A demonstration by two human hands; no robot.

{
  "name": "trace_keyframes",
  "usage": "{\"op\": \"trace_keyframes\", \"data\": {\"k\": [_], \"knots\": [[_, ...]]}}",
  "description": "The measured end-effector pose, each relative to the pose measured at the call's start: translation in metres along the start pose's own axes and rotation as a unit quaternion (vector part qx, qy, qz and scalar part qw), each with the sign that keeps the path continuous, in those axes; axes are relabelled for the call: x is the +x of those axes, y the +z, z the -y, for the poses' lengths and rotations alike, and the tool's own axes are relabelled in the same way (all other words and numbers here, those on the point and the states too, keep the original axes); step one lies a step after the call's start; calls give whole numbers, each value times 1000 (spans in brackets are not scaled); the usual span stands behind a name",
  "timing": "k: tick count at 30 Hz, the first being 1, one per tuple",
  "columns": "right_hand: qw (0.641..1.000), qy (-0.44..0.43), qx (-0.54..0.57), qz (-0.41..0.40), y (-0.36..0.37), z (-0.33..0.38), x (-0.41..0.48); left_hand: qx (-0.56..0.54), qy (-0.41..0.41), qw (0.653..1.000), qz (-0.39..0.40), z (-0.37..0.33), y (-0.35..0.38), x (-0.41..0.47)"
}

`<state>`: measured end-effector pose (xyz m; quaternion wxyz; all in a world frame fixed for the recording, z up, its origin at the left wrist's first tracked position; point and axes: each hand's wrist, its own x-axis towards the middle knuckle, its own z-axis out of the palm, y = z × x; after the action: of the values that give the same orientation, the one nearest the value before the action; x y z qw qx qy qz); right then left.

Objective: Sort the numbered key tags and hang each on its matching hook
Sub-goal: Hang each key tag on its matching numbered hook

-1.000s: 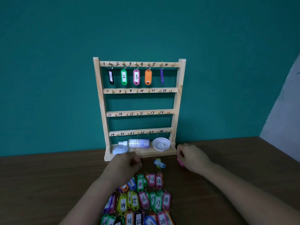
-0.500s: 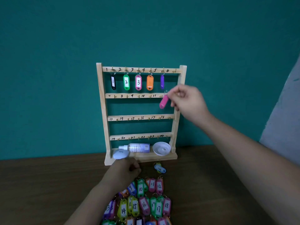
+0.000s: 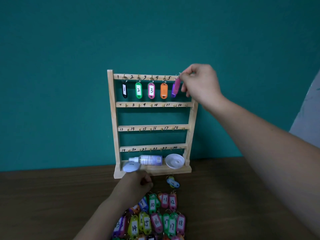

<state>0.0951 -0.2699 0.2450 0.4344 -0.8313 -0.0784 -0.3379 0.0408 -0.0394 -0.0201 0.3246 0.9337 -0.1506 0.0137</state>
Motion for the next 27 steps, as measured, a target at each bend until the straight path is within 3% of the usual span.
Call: {"op": "trace_keyframes", "data": {"k": [6, 12, 17, 27], "knots": [[999, 16, -34, 18, 1, -4, -2, 3, 1, 1000, -5, 0, 0, 0], [998, -57, -19, -13, 1, -25, -35, -8, -2, 1000, -1, -2, -2, 2], [995, -89, -34, 16, 21, -74, -95, 1, 1, 1000, -4, -2, 2, 3], [981, 19, -125, 151, 67, -167, -192, 10, 0, 1000, -10, -5, 12, 7]]}}
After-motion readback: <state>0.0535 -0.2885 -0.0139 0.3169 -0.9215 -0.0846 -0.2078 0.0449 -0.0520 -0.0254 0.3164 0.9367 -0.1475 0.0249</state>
